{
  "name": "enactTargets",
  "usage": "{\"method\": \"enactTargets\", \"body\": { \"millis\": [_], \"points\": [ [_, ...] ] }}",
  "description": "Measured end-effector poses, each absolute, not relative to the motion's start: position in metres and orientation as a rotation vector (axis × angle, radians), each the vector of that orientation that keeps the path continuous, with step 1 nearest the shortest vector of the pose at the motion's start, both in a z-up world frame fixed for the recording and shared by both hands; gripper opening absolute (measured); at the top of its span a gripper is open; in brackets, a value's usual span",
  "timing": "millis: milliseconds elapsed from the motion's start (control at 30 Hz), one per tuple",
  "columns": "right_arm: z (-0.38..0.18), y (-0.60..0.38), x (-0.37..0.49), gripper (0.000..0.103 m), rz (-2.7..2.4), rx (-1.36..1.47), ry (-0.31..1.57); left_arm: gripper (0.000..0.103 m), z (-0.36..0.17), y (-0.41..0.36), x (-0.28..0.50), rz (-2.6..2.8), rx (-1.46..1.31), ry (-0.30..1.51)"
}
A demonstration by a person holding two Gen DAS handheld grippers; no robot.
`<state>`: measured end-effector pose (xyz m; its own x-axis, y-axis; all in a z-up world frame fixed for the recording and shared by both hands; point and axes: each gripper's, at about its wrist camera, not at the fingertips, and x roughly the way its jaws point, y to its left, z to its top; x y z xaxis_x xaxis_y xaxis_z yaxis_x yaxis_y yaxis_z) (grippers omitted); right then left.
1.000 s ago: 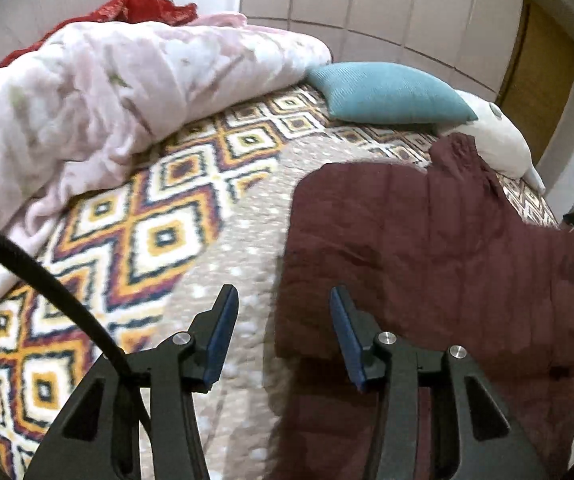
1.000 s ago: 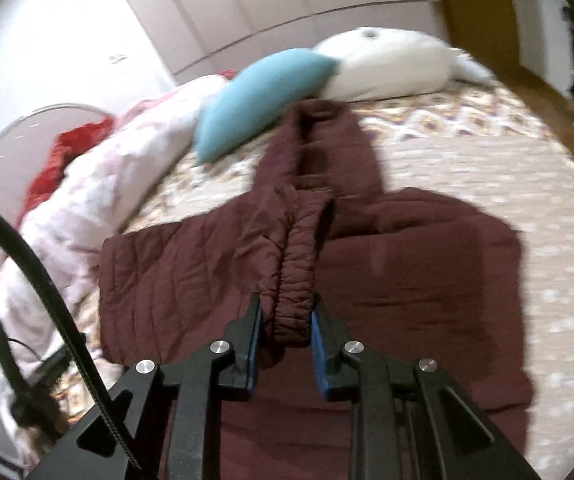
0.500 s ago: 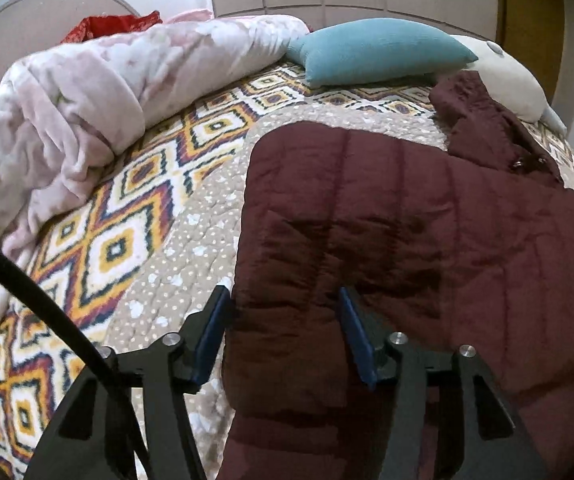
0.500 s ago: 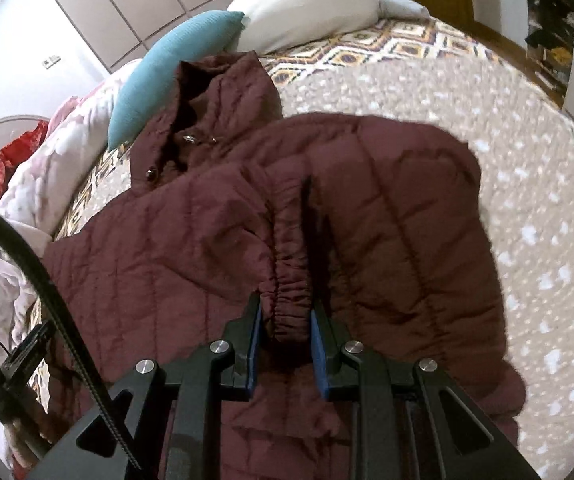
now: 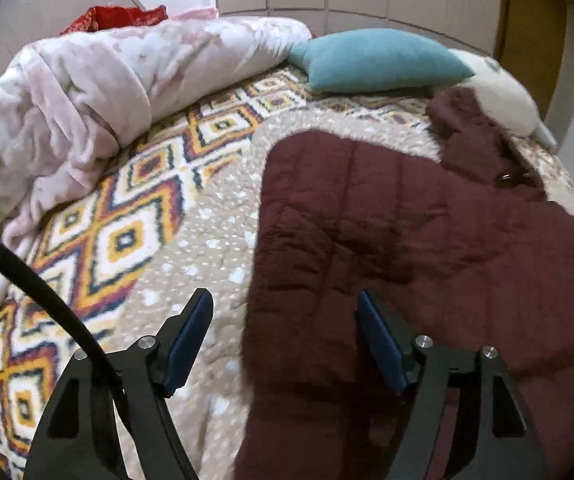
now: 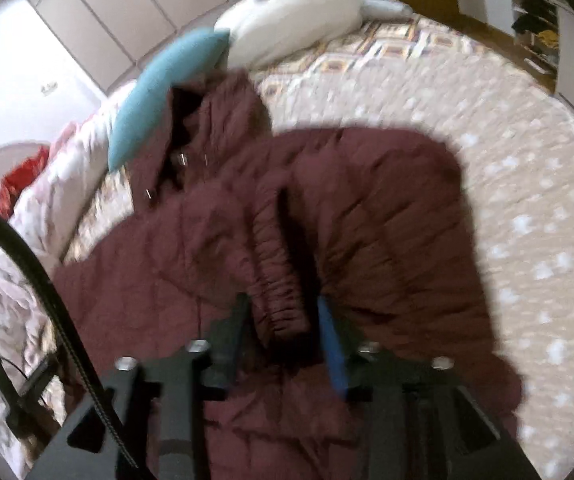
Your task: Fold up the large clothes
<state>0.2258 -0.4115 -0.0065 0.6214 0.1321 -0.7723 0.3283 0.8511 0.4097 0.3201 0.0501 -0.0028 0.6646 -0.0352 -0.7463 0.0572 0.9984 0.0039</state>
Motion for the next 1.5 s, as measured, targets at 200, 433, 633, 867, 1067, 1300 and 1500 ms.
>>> {"method": "enactTargets", "body": {
  "millis": [200,433,633,867,1067,1300,1500],
  "points": [
    [0.044,-0.435,0.192,0.060,-0.193,0.532,0.814,0.074,0.021,0.070,0.274,-0.074,0.009,0.815],
    [0.016,-0.390,0.227,0.060,-0.167,0.431,0.938,0.074,0.007,0.089,0.236,-0.038,-0.032,0.813],
    [-0.018,-0.389,0.239,0.023,-0.128,0.488,0.989,0.074,0.017,0.110,0.248,0.028,-0.009,0.771],
    [-0.021,-0.411,0.229,0.029,-0.188,0.491,0.999,0.074,0.006,0.099,0.278,0.019,-0.033,0.817],
    [0.019,-0.410,0.200,0.043,-0.258,0.538,0.785,0.074,0.015,0.074,0.296,-0.015,-0.043,0.793],
    [0.023,-0.356,0.244,0.043,0.040,0.486,0.805,0.074,-0.002,0.045,0.347,-0.002,0.082,0.816],
    [-0.024,-0.374,0.281,0.032,0.034,0.566,0.870,0.093,-0.034,0.071,0.377,-0.013,-0.051,0.880]
  ]
}}
